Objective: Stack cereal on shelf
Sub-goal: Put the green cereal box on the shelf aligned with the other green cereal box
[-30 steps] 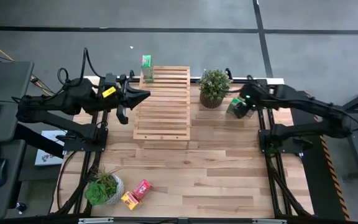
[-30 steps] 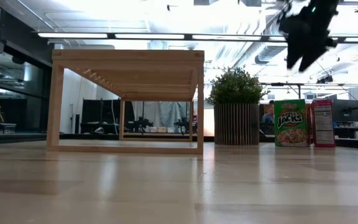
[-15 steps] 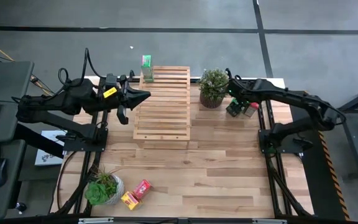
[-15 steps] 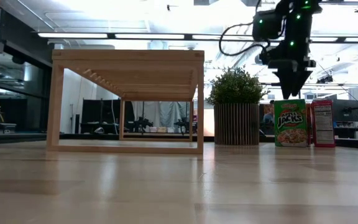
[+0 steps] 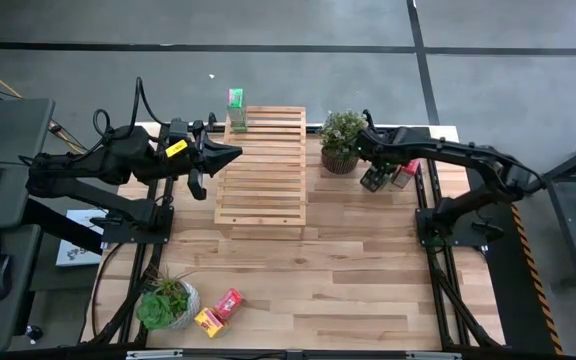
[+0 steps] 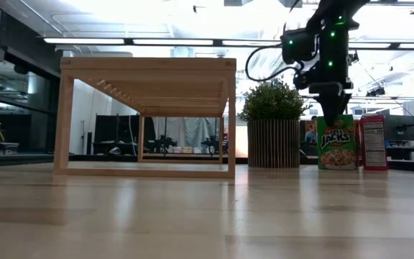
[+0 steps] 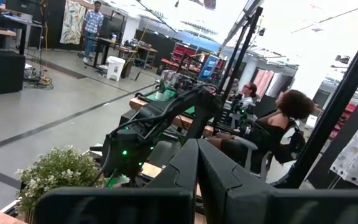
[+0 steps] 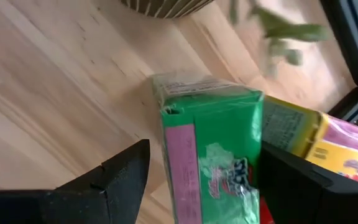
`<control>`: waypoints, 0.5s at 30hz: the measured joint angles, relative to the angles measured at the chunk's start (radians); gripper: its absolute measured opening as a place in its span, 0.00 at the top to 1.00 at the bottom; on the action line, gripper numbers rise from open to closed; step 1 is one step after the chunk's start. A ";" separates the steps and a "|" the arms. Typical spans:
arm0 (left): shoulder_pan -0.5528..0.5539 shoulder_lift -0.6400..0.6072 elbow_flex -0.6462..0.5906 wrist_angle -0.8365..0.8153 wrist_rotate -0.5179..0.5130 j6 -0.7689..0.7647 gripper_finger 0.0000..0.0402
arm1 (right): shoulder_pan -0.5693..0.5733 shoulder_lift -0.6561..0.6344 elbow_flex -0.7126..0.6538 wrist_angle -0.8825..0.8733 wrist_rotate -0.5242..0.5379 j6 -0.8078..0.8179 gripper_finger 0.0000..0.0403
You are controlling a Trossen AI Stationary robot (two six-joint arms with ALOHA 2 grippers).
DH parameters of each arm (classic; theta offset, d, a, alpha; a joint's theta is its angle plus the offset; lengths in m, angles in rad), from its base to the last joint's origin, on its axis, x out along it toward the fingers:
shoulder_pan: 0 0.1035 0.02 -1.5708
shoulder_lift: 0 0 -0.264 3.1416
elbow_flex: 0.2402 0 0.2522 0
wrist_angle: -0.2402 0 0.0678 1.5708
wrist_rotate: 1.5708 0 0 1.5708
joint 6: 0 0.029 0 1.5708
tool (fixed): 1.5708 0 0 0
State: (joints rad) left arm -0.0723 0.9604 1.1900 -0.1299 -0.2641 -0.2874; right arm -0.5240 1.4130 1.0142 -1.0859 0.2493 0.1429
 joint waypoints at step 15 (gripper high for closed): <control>0.000 0.000 0.000 0.000 0.000 0.000 1.00 | 0.000 0.039 0.000 -0.040 0.002 -0.002 0.55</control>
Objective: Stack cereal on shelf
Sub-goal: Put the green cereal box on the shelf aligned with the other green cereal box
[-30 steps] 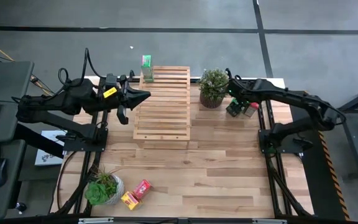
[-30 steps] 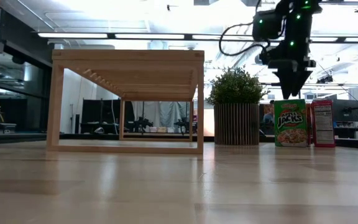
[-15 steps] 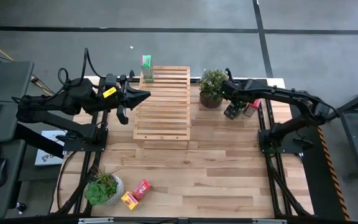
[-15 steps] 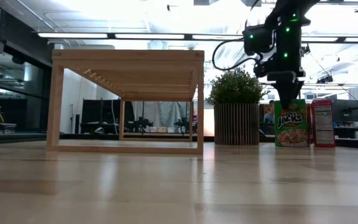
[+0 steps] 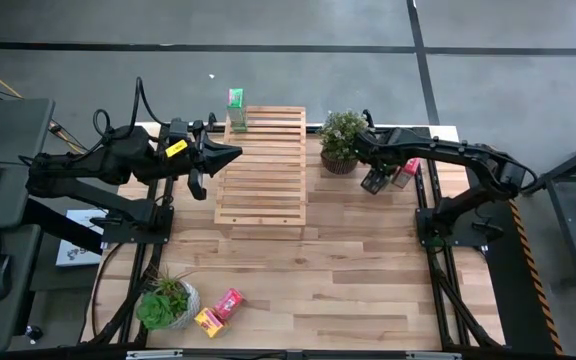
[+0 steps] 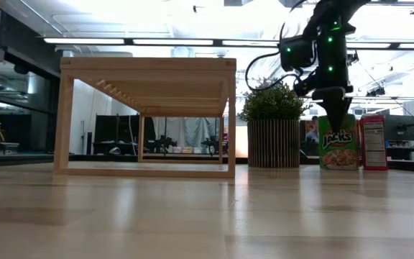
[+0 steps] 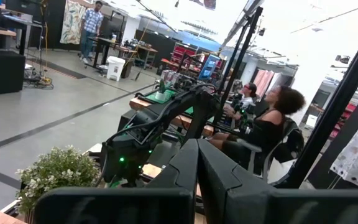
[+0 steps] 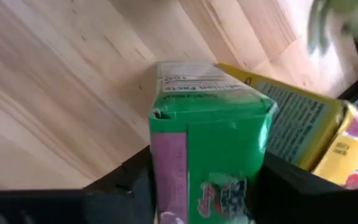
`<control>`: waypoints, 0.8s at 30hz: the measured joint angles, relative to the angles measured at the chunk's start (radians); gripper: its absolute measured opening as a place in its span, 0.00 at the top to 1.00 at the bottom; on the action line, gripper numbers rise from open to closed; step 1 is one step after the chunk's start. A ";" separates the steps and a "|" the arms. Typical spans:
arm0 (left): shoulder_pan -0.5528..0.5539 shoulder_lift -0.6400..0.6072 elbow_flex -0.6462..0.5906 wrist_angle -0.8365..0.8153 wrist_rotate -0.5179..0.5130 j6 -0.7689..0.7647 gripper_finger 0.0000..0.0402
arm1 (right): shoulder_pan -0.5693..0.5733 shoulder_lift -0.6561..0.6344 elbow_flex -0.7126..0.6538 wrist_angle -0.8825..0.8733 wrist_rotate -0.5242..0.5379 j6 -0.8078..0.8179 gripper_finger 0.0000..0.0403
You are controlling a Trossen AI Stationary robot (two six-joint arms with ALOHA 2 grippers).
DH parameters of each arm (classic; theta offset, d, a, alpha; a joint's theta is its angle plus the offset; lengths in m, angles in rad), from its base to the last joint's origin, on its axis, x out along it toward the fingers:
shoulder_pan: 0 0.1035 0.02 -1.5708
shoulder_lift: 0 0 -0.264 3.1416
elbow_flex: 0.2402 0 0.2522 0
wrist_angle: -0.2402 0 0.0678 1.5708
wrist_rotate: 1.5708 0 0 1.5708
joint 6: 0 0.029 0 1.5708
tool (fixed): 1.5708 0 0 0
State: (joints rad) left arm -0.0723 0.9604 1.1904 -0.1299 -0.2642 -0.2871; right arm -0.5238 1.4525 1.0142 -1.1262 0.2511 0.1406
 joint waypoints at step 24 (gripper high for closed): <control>0.000 -0.006 0.000 0.010 0.000 0.003 1.00 | 0.352 -0.237 0.554 0.034 -0.584 0.354 0.72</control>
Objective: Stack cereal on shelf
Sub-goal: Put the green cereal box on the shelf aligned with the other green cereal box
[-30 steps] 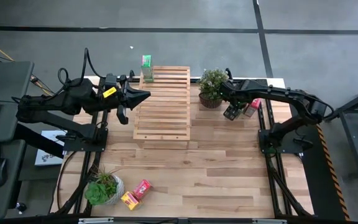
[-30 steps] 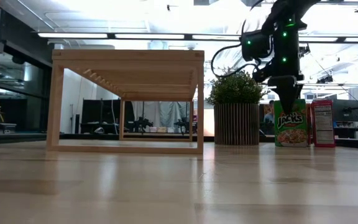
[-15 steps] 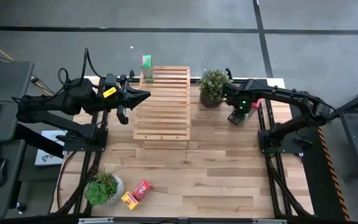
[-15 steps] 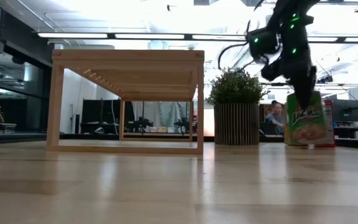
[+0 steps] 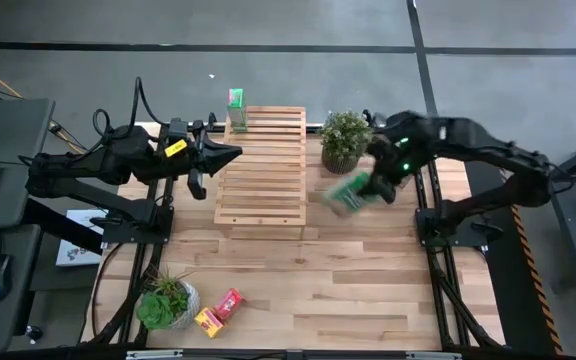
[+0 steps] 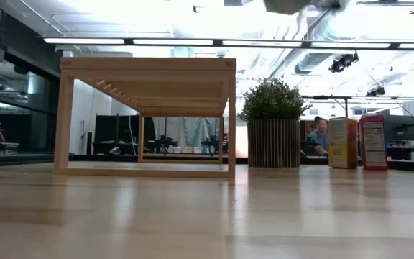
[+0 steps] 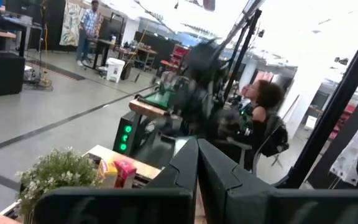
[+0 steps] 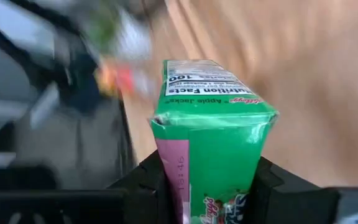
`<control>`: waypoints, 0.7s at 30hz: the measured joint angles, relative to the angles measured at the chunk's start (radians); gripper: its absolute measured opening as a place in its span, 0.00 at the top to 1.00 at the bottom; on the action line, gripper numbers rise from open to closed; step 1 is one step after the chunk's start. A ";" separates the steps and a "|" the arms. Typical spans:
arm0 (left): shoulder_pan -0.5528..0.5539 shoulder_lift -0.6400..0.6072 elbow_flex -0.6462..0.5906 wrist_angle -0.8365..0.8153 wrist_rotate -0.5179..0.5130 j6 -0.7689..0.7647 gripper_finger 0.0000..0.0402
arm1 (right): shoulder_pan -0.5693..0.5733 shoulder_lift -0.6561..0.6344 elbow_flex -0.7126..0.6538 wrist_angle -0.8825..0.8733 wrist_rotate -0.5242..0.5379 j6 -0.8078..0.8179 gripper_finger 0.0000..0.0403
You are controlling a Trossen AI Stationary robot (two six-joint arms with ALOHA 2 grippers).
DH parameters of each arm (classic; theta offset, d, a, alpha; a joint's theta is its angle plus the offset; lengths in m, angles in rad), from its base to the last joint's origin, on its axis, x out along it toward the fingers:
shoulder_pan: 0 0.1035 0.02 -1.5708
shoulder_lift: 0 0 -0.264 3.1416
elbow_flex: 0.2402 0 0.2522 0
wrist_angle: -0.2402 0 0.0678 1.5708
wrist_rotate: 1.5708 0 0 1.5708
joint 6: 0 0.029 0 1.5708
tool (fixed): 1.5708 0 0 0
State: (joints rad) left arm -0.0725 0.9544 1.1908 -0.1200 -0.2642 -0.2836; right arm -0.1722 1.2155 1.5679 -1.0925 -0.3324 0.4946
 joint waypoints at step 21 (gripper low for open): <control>0.000 -0.115 0.001 0.237 0.117 0.076 1.00 | -0.073 0.691 0.662 0.020 0.541 -0.447 0.72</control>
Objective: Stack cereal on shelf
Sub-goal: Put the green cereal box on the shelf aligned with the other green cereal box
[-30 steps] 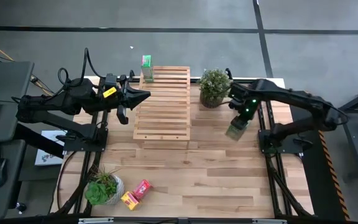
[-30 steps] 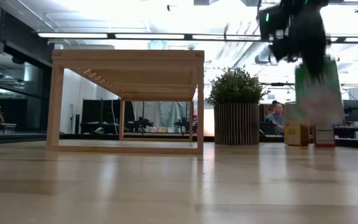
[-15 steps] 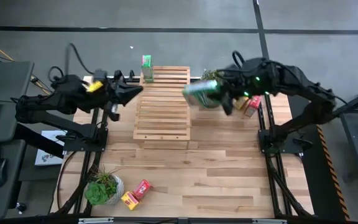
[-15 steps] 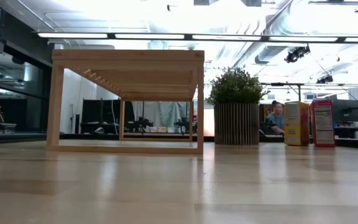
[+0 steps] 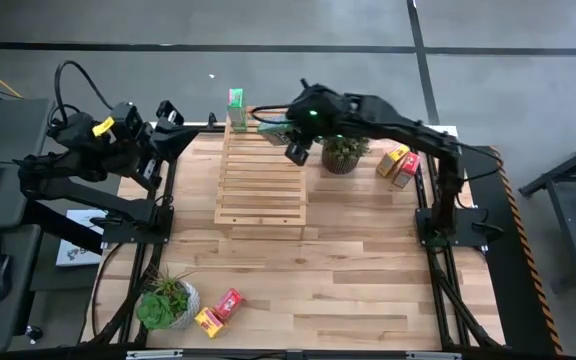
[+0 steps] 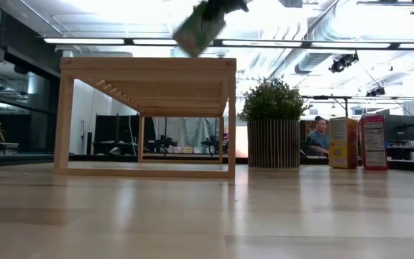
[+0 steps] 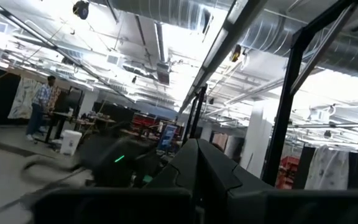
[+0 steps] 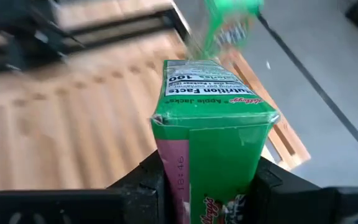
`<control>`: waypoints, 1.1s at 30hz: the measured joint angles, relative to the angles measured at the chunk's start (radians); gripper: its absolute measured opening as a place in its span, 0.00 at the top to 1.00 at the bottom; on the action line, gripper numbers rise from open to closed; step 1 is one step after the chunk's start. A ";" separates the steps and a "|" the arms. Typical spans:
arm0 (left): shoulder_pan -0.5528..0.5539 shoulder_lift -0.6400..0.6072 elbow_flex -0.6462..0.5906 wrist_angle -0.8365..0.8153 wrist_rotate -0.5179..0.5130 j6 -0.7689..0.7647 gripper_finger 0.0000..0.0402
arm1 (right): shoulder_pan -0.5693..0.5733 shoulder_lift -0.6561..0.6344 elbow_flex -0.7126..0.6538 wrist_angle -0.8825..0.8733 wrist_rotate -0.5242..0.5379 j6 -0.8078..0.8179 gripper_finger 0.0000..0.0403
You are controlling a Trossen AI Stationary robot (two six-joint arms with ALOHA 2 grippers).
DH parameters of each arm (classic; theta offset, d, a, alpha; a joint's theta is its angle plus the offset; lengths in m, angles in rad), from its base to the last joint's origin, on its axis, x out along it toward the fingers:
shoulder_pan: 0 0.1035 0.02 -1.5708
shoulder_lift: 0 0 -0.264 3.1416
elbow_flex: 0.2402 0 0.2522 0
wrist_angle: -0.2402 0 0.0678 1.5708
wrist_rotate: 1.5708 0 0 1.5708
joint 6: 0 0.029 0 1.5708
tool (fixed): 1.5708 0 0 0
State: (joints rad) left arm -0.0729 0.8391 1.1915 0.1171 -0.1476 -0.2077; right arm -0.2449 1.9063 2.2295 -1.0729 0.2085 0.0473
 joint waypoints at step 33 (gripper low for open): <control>0.171 0.373 -0.002 -0.555 -0.256 -0.216 1.00 | -0.092 0.097 0.000 -0.111 -0.113 -0.003 0.53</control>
State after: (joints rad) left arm 0.0980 1.2120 1.1900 -0.4377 -0.4038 -0.4237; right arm -0.3365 2.0029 2.2299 -1.1839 0.0959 0.0442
